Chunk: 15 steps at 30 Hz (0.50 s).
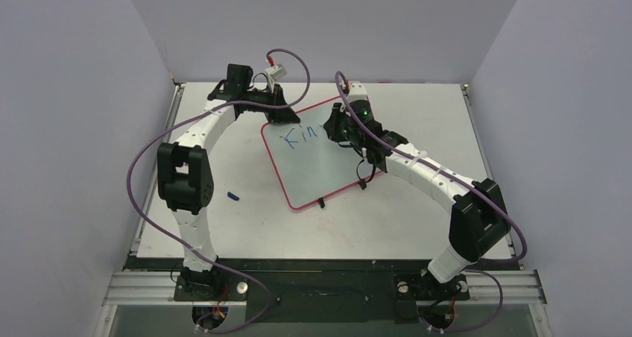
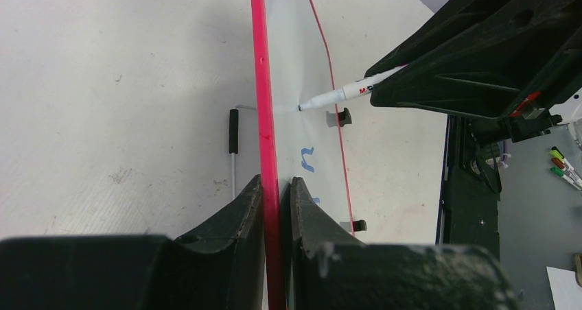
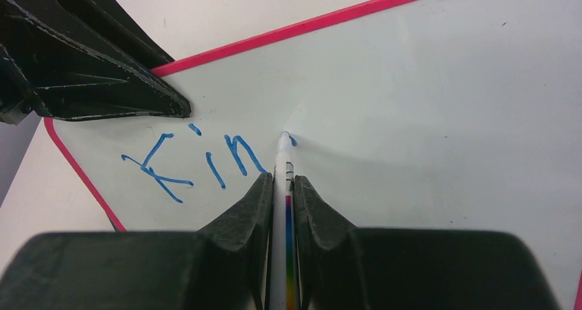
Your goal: Write a sentence on the whiteboard
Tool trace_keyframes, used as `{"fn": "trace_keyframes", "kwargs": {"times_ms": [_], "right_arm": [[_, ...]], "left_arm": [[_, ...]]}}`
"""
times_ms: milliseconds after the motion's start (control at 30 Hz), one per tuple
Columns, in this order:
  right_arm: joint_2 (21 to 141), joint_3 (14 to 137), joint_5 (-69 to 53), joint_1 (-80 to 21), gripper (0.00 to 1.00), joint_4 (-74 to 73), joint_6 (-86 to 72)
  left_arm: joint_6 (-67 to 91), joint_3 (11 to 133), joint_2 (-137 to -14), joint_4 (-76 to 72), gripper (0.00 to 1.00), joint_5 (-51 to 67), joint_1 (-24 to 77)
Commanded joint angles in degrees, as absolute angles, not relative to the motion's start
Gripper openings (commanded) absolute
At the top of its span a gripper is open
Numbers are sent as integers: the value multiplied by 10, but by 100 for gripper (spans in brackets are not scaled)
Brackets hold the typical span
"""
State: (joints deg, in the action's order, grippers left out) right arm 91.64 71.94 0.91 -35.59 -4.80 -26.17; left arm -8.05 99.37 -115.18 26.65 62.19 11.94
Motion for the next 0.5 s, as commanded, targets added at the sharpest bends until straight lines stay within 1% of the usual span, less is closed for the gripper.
{"fn": "trace_keyframes", "kwargs": {"times_ms": [0, 267, 467], "right_arm": [[929, 743, -8, -353, 0, -26, -258], [929, 731, -18, -361, 0, -21, -262], [916, 700, -16, -366, 0, -15, -268]], "left_arm": [[-141, 1006, -1132, 284, 0, 643, 138], [-141, 1007, -1133, 285, 0, 642, 139], [-142, 1007, -1133, 286, 0, 642, 138]]}}
